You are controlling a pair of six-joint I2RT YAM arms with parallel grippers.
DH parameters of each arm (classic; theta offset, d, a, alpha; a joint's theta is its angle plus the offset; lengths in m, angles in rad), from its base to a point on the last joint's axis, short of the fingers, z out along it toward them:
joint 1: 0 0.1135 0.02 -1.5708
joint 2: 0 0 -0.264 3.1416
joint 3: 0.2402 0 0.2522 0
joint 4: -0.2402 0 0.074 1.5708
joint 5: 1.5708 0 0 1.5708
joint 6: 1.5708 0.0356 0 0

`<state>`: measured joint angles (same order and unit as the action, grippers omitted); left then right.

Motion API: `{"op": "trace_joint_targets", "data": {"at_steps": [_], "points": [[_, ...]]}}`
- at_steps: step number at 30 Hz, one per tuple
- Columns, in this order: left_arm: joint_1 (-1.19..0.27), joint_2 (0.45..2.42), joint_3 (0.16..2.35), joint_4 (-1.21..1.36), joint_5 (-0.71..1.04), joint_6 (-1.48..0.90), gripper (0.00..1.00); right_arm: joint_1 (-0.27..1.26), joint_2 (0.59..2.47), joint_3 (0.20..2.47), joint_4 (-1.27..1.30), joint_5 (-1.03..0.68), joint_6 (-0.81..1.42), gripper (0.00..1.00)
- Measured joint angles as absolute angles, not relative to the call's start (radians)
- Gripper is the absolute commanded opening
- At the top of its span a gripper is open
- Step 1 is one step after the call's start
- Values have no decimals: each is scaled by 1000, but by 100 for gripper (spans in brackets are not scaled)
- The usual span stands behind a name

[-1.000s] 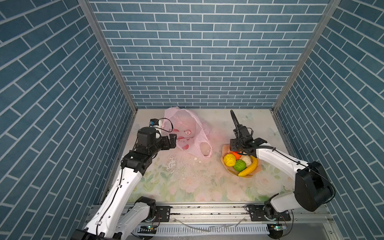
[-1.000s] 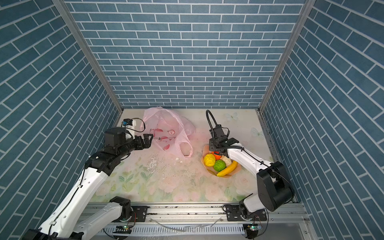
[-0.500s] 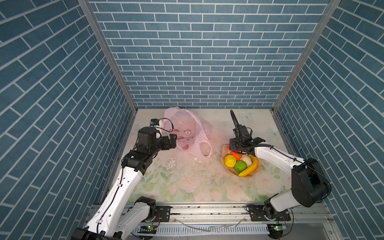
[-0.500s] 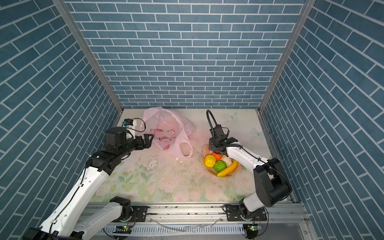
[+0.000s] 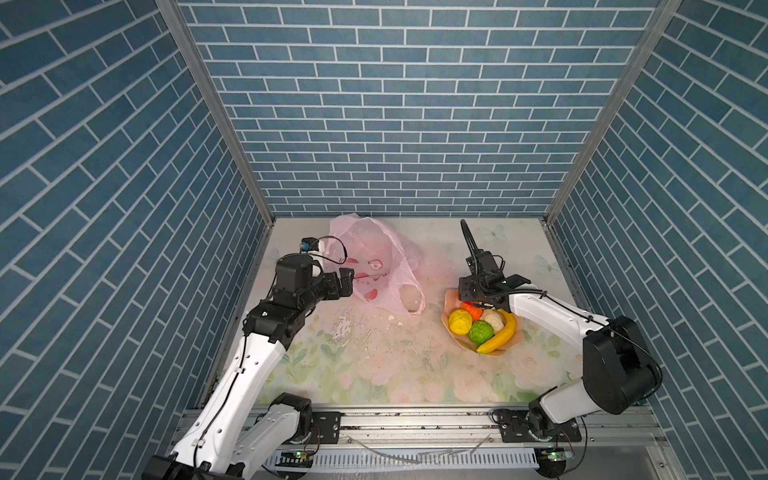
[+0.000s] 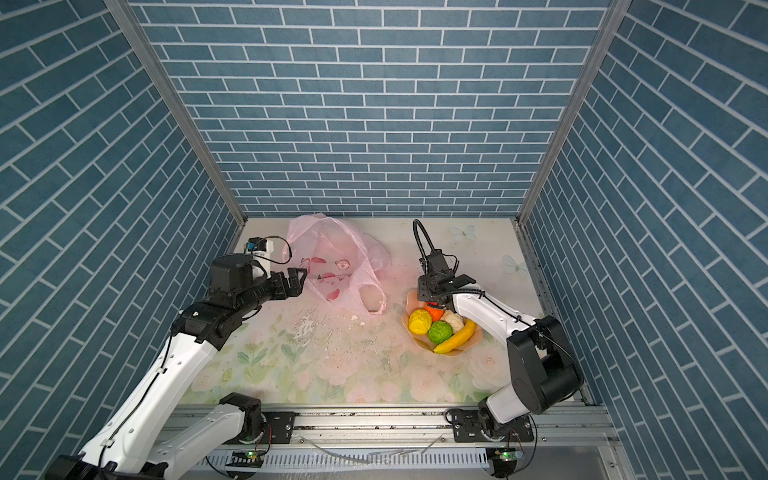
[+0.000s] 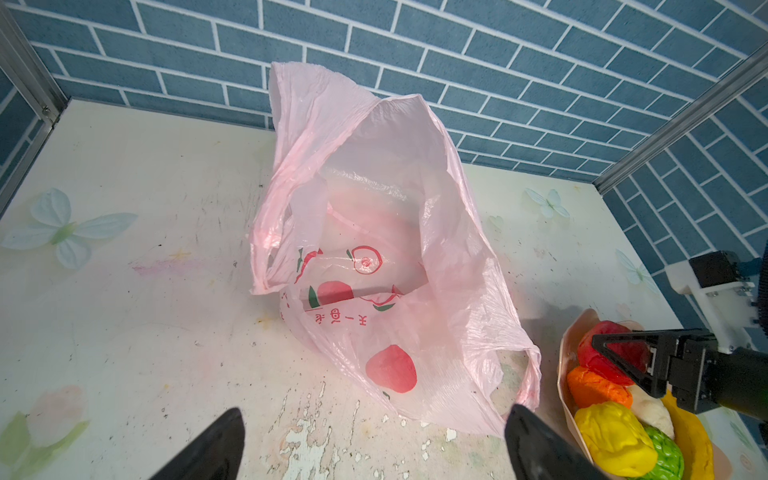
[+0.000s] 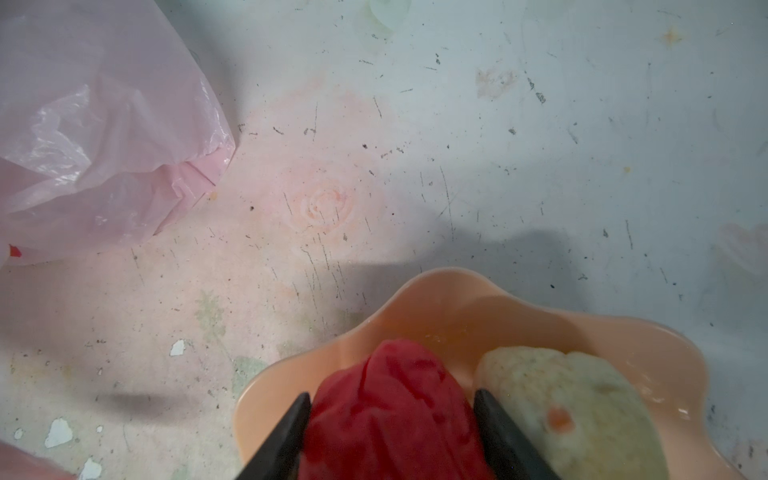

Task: Take the fake fruits out of the plastic bag
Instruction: 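Lower the red apple into the peach bowl with the right gripper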

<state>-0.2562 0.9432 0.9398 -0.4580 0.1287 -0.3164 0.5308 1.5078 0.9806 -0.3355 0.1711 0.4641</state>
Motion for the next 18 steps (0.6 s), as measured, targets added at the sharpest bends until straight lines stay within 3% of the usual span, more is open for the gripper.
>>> {"op": "trace_joint_targets", "data": {"at_steps": [18], "points": [[-256, 943, 939, -458, 138, -316, 98, 531, 1508, 981, -335, 171, 464, 61]]}}
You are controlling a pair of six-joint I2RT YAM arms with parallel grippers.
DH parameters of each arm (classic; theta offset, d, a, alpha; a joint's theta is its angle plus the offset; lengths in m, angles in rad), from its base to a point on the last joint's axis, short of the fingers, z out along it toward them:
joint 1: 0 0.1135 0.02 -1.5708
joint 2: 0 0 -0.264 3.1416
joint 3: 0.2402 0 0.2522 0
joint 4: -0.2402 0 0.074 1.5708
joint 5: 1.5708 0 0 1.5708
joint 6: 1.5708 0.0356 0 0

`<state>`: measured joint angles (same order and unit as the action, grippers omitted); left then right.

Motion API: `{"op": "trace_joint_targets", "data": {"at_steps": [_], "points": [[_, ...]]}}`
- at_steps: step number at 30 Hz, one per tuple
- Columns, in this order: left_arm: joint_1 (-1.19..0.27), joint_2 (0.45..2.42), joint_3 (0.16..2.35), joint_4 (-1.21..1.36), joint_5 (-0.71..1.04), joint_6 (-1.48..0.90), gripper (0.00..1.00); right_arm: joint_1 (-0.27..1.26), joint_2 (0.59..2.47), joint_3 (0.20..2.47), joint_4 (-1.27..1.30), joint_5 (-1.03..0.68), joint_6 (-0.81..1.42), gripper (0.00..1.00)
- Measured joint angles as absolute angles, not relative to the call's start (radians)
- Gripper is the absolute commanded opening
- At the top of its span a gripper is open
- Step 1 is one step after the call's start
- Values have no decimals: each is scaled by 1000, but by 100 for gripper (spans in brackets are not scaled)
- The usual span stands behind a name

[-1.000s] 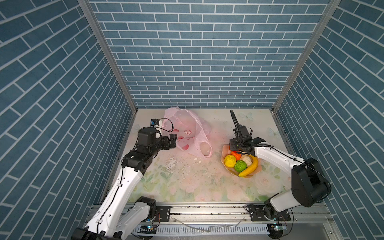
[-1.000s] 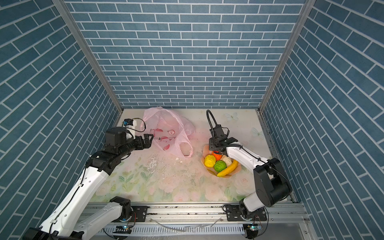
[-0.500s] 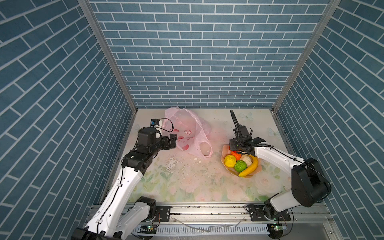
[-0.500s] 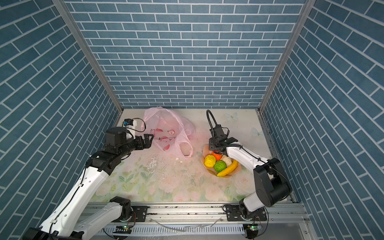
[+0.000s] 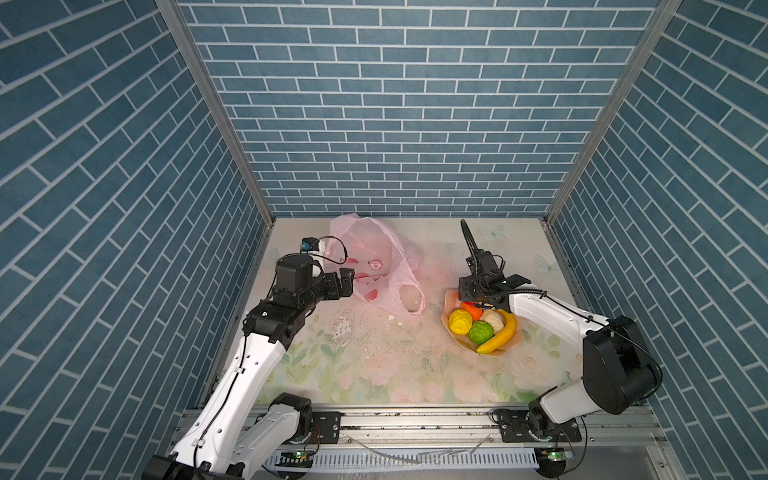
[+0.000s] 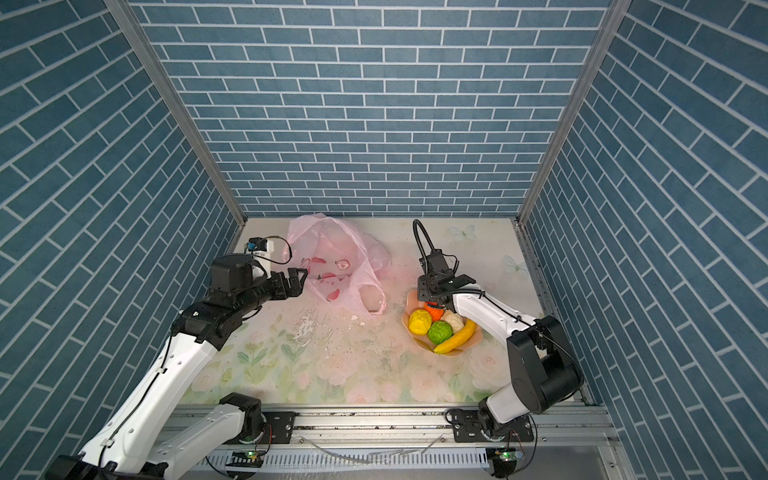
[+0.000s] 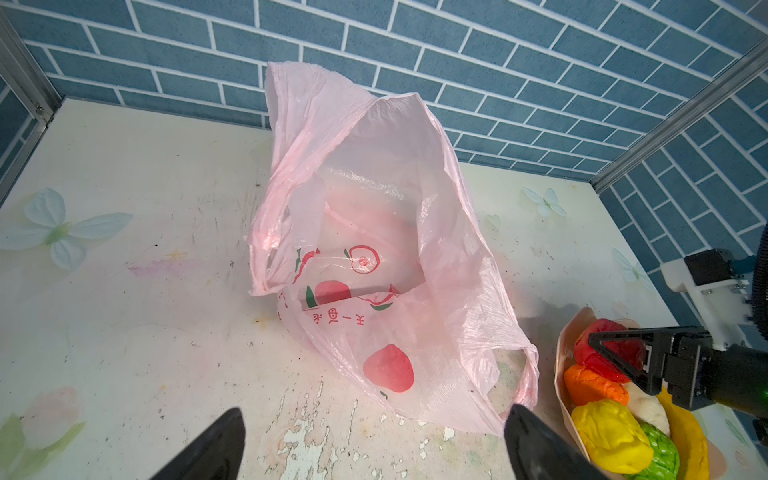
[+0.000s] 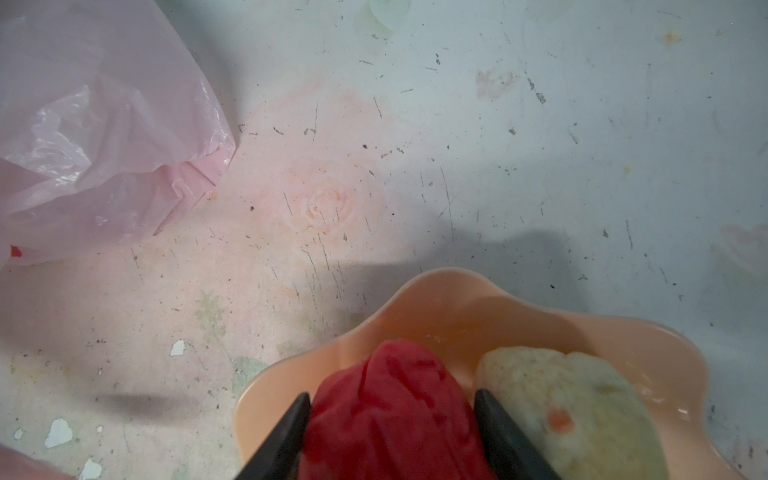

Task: Take the fake fruits out of the plastic bag
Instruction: 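Lower the red apple into the peach bowl with the right gripper, then open the right gripper to release the apple and raise it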

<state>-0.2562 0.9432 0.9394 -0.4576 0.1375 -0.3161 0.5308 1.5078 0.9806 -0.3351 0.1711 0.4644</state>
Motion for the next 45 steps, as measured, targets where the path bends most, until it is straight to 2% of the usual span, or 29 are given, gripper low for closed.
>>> {"op": "trace_joint_targets", "data": {"at_steps": [26, 45], "points": [[-259, 944, 936, -451, 160, -315, 98, 531, 1508, 989, -331, 171, 464, 72], [-259, 939, 936, -450, 171, -313, 98, 531, 1451, 1004, -339, 190, 464, 73]]}}
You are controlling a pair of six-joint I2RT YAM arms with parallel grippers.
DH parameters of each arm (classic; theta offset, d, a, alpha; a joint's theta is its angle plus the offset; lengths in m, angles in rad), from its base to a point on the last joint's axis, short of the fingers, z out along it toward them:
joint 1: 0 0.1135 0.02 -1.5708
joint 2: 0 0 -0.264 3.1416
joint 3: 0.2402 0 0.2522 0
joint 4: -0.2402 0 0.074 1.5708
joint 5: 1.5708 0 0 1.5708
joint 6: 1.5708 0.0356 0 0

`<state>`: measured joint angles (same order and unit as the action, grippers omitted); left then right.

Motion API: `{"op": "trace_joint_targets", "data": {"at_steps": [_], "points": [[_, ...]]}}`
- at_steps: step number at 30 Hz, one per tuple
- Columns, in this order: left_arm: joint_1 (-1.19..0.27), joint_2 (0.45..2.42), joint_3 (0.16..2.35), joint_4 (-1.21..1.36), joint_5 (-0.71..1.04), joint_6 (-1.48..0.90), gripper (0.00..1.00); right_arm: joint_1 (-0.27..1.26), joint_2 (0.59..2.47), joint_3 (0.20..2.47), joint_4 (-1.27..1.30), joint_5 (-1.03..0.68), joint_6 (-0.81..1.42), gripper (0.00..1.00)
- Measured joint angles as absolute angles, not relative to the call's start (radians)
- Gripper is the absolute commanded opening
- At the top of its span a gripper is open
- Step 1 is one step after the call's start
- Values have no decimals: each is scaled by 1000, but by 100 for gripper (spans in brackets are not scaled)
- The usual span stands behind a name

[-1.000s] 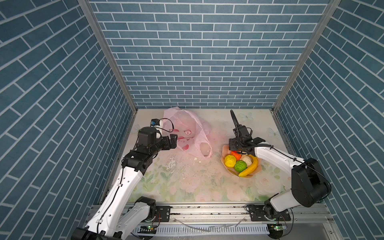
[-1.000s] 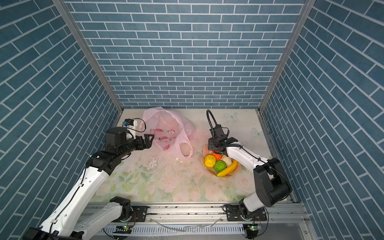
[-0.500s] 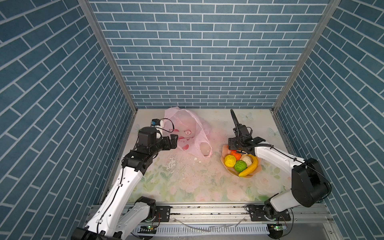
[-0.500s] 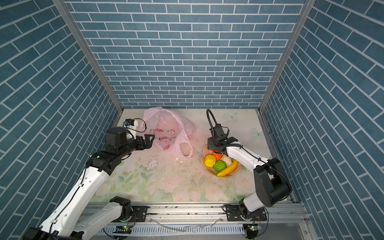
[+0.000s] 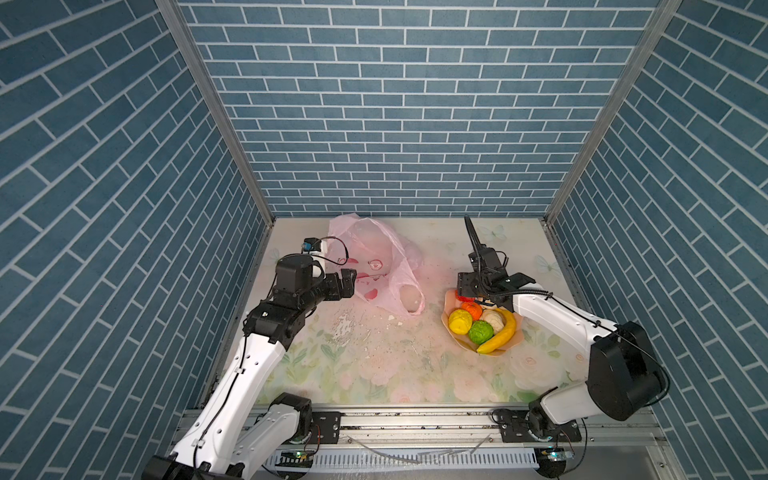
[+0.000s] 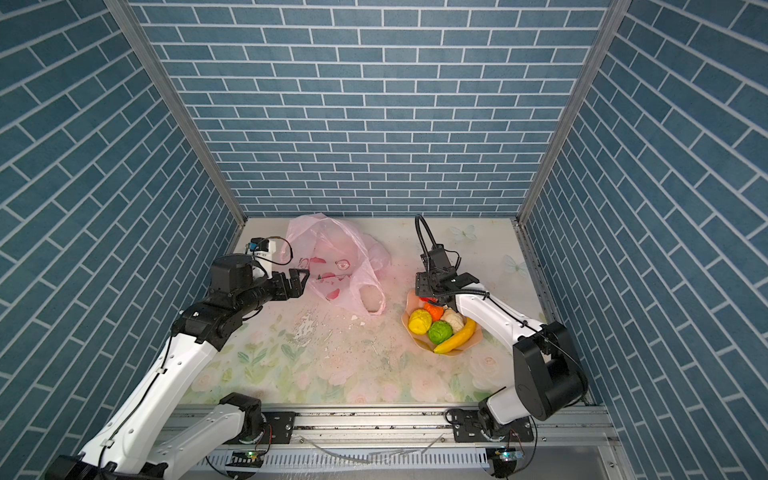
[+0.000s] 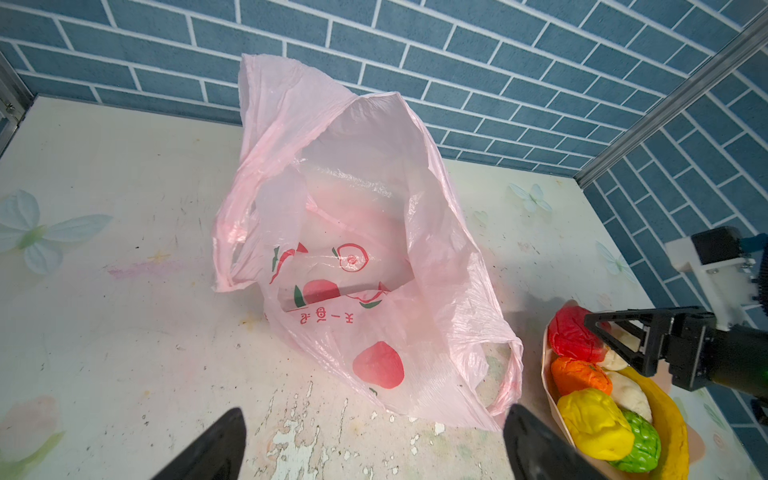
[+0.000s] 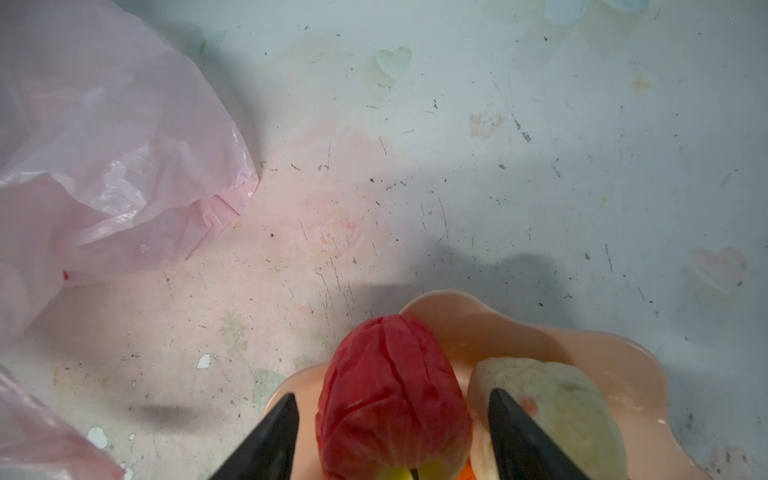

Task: Take the fake fruits out of the plastic bag
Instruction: 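Open the right gripper to release the apple and raise it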

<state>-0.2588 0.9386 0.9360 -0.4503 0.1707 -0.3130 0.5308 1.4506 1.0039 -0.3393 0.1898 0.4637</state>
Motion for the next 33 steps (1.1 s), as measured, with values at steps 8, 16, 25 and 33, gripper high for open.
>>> {"op": "trace_joint_targets", "data": {"at_steps": [8, 16, 25, 33], "points": [[-259, 908, 934, -445, 171, -308, 98, 530, 1312, 959, -343, 234, 464, 74], [-259, 860, 918, -394, 216, -295, 99, 528, 1201, 896, -382, 275, 464, 77], [-259, 806, 923, -400, 228, -292, 99, 523, 1062, 844, -392, 315, 462, 82], [-260, 695, 945, -518, 129, -290, 99, 489, 978, 818, -428, 345, 440, 84]]}}
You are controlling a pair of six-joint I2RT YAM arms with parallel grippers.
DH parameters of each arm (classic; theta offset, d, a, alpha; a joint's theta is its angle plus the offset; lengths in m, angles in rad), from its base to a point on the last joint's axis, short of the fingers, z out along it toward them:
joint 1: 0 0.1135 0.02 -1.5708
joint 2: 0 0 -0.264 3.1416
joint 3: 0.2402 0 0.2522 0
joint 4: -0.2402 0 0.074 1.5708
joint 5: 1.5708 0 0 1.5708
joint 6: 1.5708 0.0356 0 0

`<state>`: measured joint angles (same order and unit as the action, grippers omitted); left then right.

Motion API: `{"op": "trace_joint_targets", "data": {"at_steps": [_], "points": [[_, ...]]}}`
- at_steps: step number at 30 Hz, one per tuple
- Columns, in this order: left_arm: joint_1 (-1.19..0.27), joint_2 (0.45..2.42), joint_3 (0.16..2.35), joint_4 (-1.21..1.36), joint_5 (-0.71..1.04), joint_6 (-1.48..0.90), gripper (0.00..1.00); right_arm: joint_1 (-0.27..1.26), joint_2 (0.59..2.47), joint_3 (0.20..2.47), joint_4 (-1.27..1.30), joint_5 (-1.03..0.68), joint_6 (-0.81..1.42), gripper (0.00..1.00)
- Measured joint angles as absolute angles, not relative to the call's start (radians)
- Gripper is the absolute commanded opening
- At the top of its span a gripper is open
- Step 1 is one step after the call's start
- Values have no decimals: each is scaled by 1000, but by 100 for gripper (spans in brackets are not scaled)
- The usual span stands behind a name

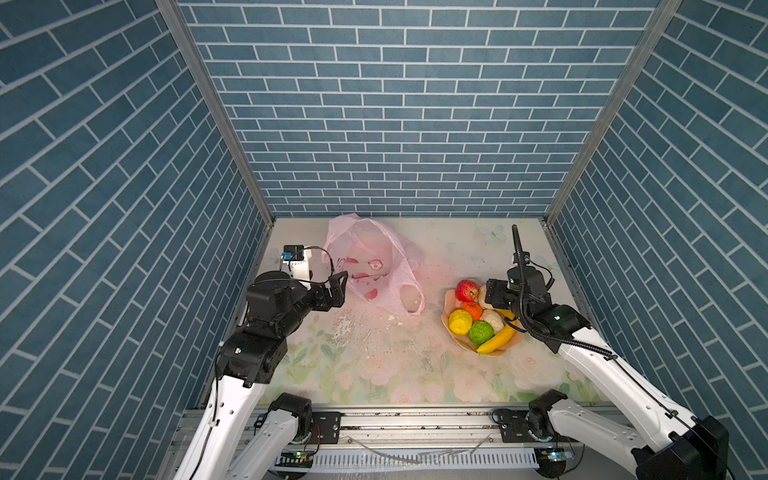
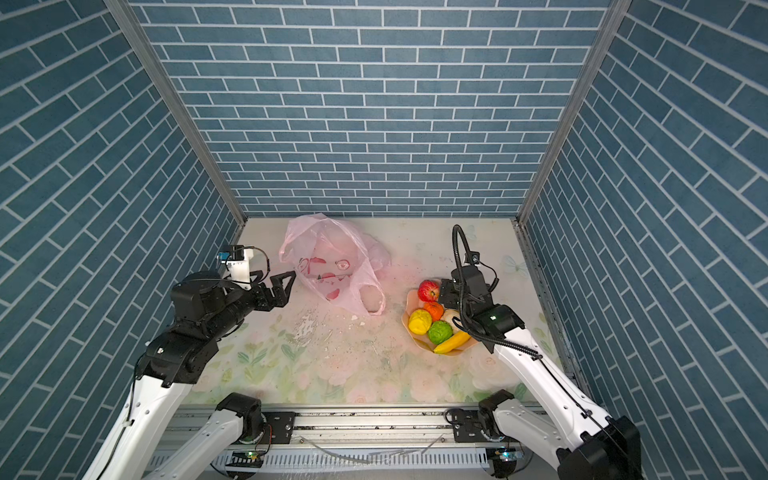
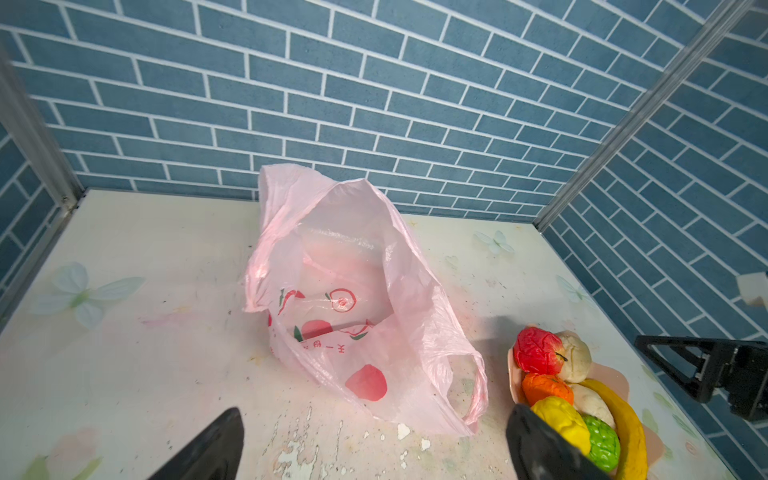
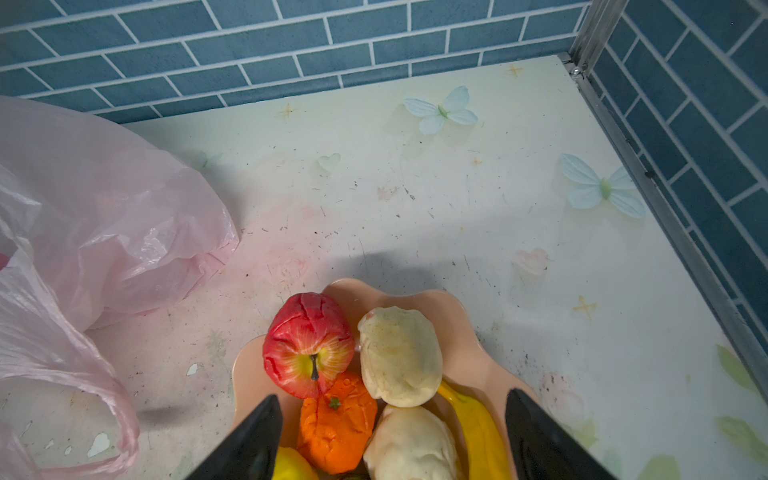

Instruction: Take the fake fruits out of the plastic bag

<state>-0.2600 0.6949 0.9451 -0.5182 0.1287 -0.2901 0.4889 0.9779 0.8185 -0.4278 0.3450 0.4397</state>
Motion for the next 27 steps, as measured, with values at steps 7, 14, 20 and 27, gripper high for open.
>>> {"op": "trace_joint_targets", "data": {"at_steps": [7, 14, 20, 27], "points": [[-260, 610, 890, -585, -49, -372, 99, 415, 914, 805, -466, 357, 420, 86], [-260, 609, 798, -630, -261, -442, 99, 300, 911, 745, -456, 370, 386, 95], [-260, 618, 709, -602, -437, -465, 99, 211, 963, 707, -384, 377, 386, 99], [-260, 667, 600, -476, -543, -441, 99, 117, 1073, 707, -291, 372, 388, 99]]}}
